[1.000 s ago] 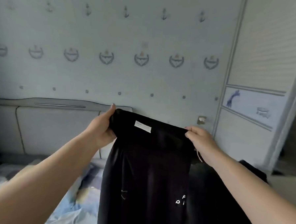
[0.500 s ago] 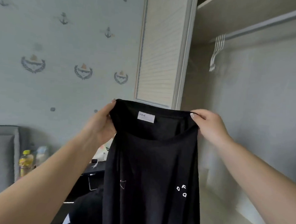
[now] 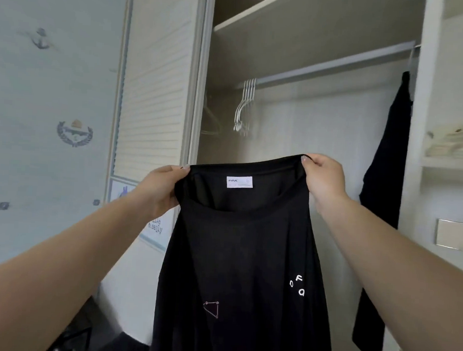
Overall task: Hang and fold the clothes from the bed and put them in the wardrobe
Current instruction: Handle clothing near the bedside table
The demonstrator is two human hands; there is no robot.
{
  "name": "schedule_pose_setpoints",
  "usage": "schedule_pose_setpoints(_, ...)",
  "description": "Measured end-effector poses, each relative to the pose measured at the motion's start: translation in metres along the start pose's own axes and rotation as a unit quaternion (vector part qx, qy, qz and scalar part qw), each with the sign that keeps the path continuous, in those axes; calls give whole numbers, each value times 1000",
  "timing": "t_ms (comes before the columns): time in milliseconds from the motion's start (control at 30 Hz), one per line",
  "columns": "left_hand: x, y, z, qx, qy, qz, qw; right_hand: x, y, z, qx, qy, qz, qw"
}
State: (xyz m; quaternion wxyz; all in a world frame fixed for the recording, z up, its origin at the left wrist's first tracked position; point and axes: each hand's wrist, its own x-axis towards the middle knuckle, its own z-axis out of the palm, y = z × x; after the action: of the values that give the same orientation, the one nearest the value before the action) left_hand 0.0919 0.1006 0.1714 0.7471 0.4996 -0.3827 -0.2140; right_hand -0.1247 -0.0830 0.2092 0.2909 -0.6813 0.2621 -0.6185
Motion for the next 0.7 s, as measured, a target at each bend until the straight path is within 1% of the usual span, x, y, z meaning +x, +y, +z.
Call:
schedule_pose_setpoints(100,36,-6,15,-36,-42,-13,998,27,8,5,-30,34,-7,999)
schedule_pose_setpoints(233,89,-9,28,-132,-90,-29,987,65,20,15,-31,81,-1,996)
schedule_pose_setpoints(367,147,-9,39,-232,-112,-29,966,99,30,23,-66,124,-9,990)
schedule_pose_setpoints(467,186,-6,55,-288,-150,-12,946,125,37,26,-87,148,-24,985)
schedule_pose_setpoints(567,217,-4,73,-335,-179,7,925,146,42,25,-118,162,-26,979)
schedule_pose_setpoints(700,250,-5,96,-356,-197,25,913,171,47,19,-160,150,-28,975)
